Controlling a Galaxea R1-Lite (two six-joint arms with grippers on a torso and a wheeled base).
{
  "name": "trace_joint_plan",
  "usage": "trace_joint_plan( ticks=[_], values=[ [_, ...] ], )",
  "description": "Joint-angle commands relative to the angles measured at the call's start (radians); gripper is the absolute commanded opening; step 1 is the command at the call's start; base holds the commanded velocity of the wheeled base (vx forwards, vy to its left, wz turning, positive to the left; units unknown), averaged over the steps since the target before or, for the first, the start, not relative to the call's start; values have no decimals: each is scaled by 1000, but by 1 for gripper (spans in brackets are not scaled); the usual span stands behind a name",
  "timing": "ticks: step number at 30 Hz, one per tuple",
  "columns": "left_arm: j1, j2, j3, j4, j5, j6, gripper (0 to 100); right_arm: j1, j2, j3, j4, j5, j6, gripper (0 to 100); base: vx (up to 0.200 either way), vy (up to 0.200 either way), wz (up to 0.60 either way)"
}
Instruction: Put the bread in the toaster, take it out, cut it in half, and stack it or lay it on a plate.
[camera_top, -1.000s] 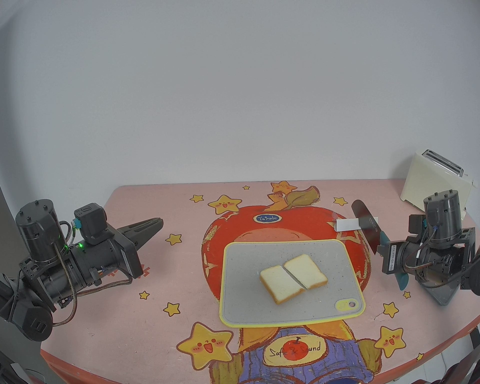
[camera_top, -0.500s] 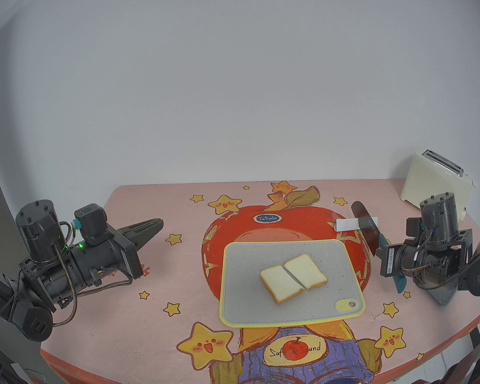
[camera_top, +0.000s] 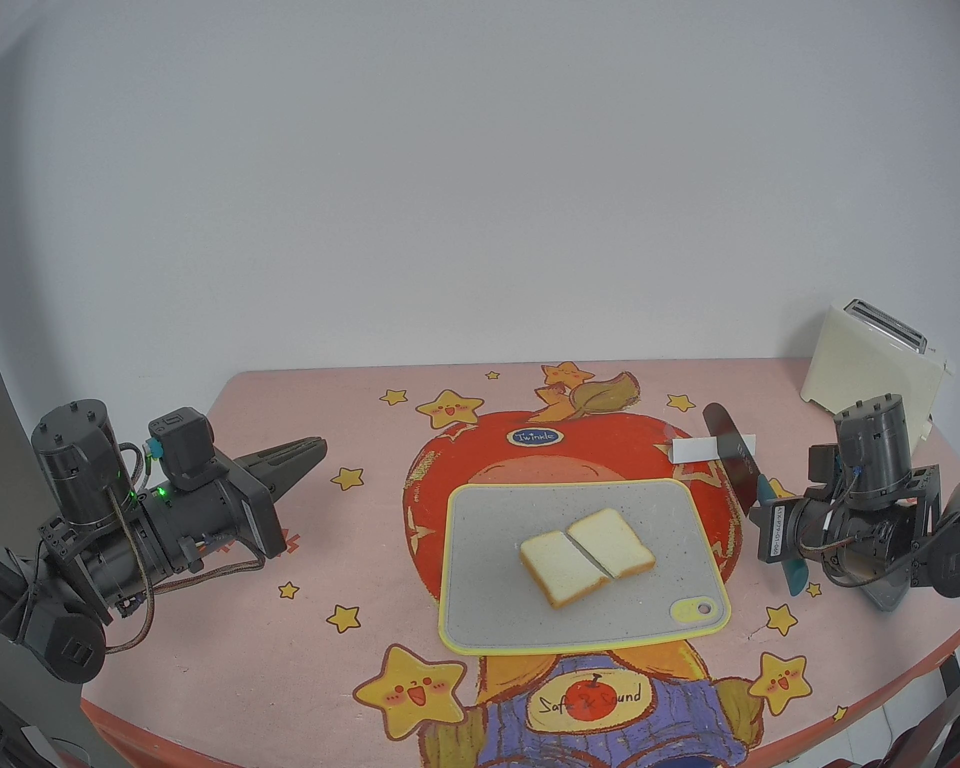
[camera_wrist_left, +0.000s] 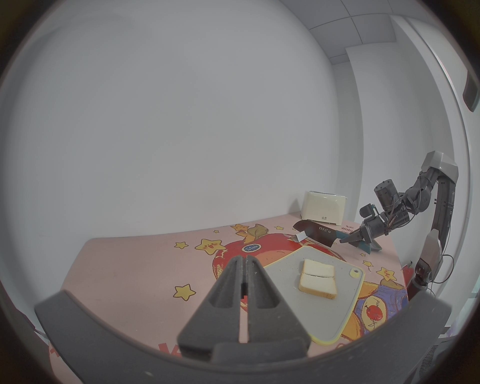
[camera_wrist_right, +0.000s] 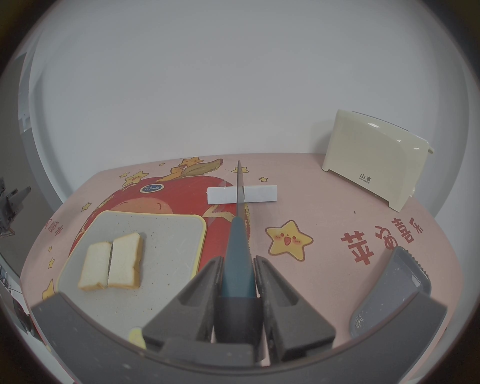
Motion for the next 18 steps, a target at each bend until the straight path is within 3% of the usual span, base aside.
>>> trace_joint_plan(
  ticks=[1,18],
  values=[
    [0,1,1,0,0,0,0,0,7,1,-1,-1,0,0,0,0,0],
    [-2,1,11,0,0,0,0,3,32,5,-1,-1,2,0,0,0,0]
  ],
)
